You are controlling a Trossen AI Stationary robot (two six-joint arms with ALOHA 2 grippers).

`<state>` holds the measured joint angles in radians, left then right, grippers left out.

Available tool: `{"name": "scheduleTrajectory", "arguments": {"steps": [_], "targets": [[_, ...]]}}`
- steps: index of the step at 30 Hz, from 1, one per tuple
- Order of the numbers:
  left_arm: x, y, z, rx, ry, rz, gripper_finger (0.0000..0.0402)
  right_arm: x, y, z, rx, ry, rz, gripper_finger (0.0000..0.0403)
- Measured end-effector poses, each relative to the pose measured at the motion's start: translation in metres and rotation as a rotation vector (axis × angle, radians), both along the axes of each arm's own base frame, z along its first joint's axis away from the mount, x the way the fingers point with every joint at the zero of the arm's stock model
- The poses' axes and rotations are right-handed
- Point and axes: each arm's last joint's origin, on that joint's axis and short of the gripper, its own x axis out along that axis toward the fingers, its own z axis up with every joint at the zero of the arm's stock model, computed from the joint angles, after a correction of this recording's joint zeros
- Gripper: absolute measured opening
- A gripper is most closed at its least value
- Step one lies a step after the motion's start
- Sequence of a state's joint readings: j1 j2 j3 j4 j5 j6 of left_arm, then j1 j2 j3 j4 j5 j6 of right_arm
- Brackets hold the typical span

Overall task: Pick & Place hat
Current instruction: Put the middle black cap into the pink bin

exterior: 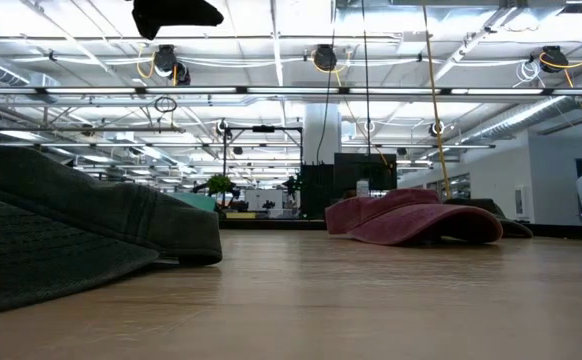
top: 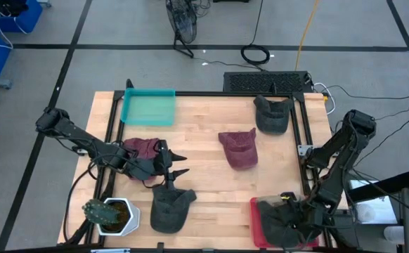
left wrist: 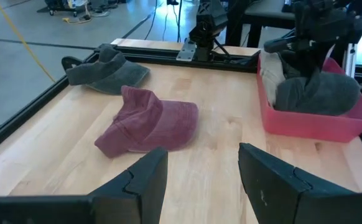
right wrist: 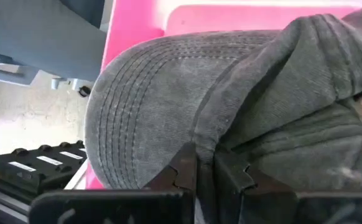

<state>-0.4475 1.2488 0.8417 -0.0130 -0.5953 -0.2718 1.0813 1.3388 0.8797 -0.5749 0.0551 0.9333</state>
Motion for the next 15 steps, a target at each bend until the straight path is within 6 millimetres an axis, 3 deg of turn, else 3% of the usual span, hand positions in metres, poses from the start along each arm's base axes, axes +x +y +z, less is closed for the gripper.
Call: {"name": "scheduleTrajectory", "arguments": {"steps": [15], "targets": [[0.0001, -0.0013, 0.0011, 0.000, -0.011, -0.006, 0.0200, -0.0019, -0.0049, -0.0017, -0.038, 0.014, -0.027, 0.0022]]}}
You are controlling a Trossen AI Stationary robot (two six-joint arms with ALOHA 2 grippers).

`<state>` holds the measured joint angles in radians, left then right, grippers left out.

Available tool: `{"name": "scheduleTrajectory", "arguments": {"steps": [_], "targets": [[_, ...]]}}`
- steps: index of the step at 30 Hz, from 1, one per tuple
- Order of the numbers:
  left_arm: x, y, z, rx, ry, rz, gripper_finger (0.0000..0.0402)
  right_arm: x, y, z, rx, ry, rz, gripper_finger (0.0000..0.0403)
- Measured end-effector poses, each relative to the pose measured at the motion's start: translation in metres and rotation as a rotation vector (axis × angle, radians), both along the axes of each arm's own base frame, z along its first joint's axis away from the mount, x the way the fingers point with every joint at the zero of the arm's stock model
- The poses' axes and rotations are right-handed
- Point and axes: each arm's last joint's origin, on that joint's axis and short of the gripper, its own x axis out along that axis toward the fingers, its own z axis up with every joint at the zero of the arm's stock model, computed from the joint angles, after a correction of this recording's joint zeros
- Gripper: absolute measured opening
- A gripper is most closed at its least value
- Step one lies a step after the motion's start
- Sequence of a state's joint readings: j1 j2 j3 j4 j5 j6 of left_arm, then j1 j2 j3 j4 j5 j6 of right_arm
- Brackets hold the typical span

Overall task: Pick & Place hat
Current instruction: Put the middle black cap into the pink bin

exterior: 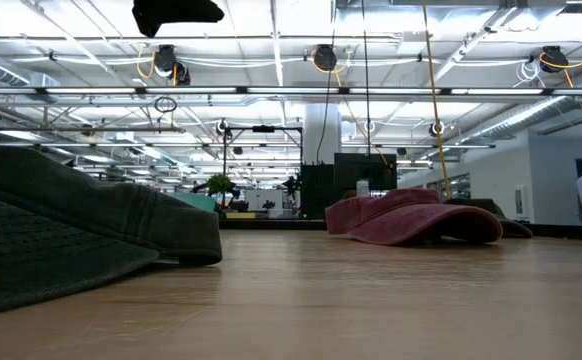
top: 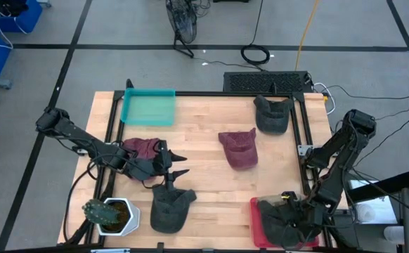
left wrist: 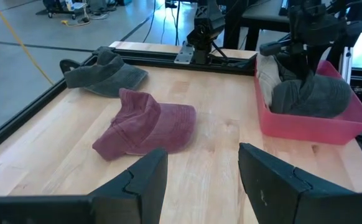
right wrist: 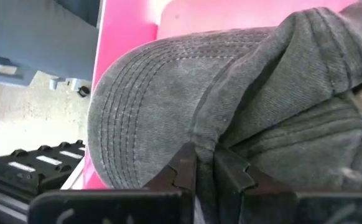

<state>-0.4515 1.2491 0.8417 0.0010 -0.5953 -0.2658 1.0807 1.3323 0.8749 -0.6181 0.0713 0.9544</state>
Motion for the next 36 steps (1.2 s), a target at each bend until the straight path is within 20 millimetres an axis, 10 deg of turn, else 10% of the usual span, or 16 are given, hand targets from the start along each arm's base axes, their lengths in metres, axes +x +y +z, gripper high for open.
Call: {"name": "scheduleTrajectory", "arguments": {"steps": [26, 36], "targets": [[0.0000, -0.0001, 0.0002, -0.003, -0.002, 0.000, 0.0200, 0.0031, 0.0066, 0.0022, 0.140, 0.059, -0.195, 0.0032], [0.0000, -0.0001, 0.0004, -0.005, -0.004, 0.000, 0.0200, 0.0055, 0.0044, 0.0029, 0.160, 0.090, -0.272, 0.0119]]}}
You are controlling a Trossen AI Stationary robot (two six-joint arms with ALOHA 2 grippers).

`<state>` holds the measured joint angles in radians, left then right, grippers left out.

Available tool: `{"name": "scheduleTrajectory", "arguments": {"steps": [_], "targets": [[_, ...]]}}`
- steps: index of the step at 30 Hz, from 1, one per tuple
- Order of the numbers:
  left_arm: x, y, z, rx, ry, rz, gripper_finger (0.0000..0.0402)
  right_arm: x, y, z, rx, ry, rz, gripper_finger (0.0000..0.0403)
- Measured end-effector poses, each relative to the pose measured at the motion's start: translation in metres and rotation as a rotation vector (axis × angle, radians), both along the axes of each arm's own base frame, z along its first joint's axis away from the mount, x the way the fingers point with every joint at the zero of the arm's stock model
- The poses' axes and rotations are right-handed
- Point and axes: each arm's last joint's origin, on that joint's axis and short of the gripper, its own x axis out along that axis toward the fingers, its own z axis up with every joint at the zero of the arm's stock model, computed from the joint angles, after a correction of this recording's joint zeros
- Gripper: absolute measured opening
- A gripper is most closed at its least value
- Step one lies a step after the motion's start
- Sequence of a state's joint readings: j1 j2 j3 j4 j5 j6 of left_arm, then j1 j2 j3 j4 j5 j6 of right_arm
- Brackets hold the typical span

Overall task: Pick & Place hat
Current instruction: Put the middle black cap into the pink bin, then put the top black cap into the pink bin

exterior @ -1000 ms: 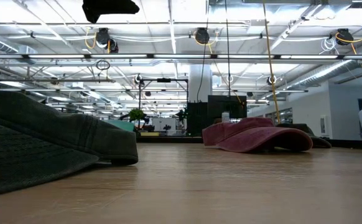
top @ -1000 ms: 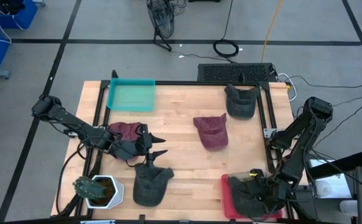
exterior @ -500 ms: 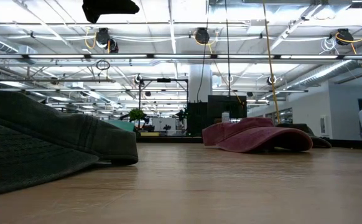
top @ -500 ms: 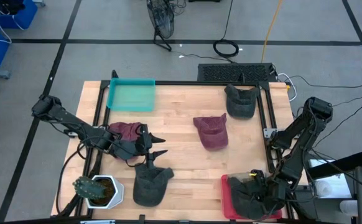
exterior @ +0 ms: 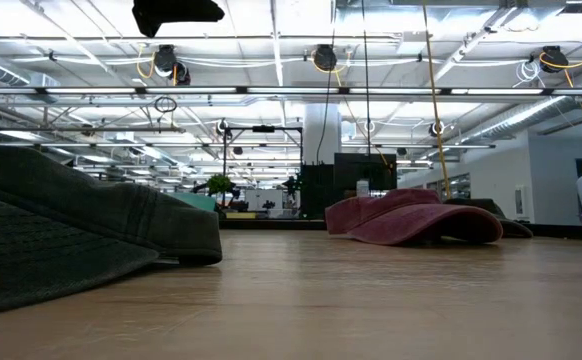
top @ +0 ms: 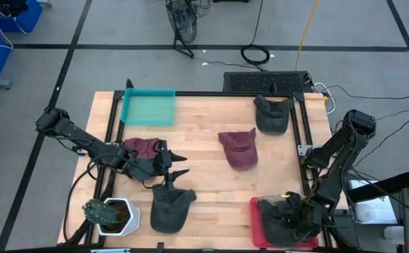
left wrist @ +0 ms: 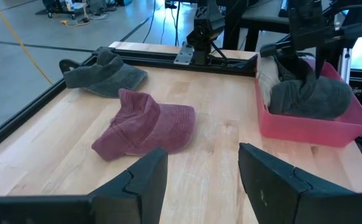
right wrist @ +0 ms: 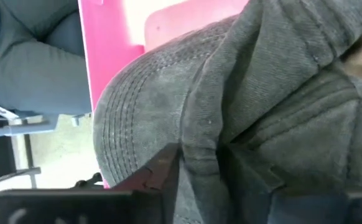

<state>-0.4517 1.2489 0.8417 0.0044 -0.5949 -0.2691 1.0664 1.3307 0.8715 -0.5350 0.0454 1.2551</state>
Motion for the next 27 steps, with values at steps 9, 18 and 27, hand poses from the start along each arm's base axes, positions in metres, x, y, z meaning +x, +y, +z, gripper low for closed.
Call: {"name": "scheduleTrajectory", "arguments": {"steps": [9, 18, 27], "targets": [[0.001, 0.000, 0.002, -0.010, -0.023, -0.001, 0.0200, 0.007, -0.016, 0.020, 0.129, 0.035, -0.084, 0.0144], [0.001, 0.000, 0.002, -0.008, -0.023, -0.002, 0.0200, 0.012, -0.028, 0.035, 0.175, -0.055, -0.052, 0.0135], [0.001, -0.001, 0.002, -0.005, -0.020, -0.016, 0.0200, 0.031, -0.044, 0.044, 0.075, -0.297, -0.058, 0.0134]]}}
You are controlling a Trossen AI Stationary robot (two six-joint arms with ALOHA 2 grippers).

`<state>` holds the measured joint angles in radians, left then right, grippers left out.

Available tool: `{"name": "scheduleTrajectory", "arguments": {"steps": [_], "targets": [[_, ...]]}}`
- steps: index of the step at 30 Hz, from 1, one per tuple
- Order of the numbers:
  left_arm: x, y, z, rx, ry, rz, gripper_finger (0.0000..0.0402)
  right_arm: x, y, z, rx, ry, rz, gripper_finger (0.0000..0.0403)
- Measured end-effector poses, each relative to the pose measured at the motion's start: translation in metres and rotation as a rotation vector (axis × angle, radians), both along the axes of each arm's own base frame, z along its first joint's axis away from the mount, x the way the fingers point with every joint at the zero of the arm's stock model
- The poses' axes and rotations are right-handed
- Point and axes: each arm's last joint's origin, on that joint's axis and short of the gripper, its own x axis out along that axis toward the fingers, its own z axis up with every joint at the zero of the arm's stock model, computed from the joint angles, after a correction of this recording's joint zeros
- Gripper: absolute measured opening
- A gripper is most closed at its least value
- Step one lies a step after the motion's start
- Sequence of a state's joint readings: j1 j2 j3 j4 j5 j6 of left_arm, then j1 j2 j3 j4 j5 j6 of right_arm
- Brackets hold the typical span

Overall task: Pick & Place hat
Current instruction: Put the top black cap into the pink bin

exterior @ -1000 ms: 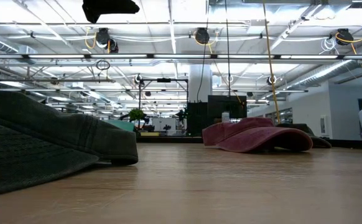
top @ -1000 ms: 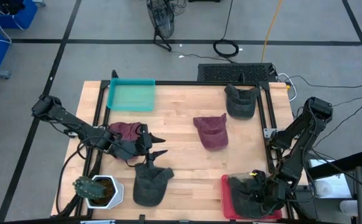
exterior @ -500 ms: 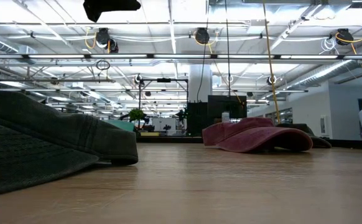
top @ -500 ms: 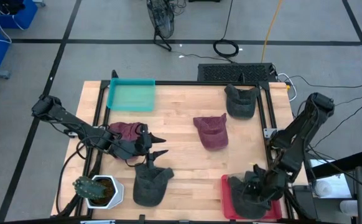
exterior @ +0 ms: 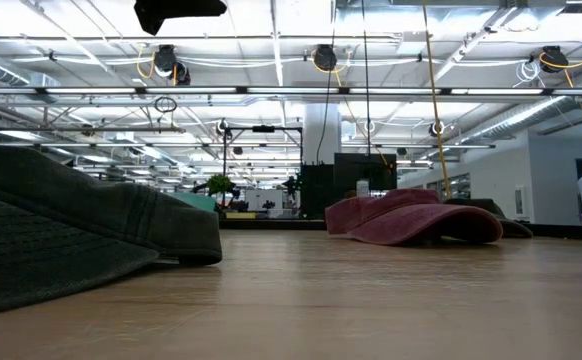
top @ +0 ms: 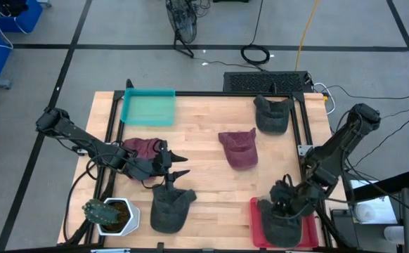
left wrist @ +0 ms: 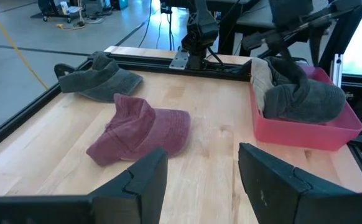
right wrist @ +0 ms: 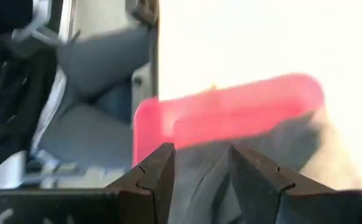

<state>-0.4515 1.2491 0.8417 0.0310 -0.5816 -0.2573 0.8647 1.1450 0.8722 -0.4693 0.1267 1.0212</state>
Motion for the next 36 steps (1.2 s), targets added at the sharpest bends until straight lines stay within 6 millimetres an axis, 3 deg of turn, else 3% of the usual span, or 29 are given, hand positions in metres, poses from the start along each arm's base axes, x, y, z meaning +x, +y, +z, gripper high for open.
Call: {"name": "scheduleTrajectory", "arguments": {"steps": [8, 12, 24, 30, 36], "targets": [[0.000, 0.000, 0.000, 0.010, 0.004, -0.003, 0.0200, 0.027, -0.021, 0.015, -0.333, -0.406, -0.188, 0.0134], [0.000, 0.000, -0.001, 0.008, 0.018, -0.026, 0.0200, 0.041, -0.037, 0.019, -0.414, -0.450, -0.248, 0.0134], [-0.004, -0.003, -0.007, 0.087, 0.084, -0.076, 0.0200, 0.069, -0.108, 0.003, -0.544, -0.215, -0.289, 0.0091], [-0.004, -0.003, -0.007, 0.131, 0.091, -0.091, 0.0200, 0.063, -0.166, -0.006, -0.643, 0.007, -0.321, 0.0074], [-0.003, 0.000, -0.007, 0.214, 0.111, -0.108, 0.0200, 0.051, -0.229, -0.009, -0.663, 0.124, -0.382, 0.0096]]}}
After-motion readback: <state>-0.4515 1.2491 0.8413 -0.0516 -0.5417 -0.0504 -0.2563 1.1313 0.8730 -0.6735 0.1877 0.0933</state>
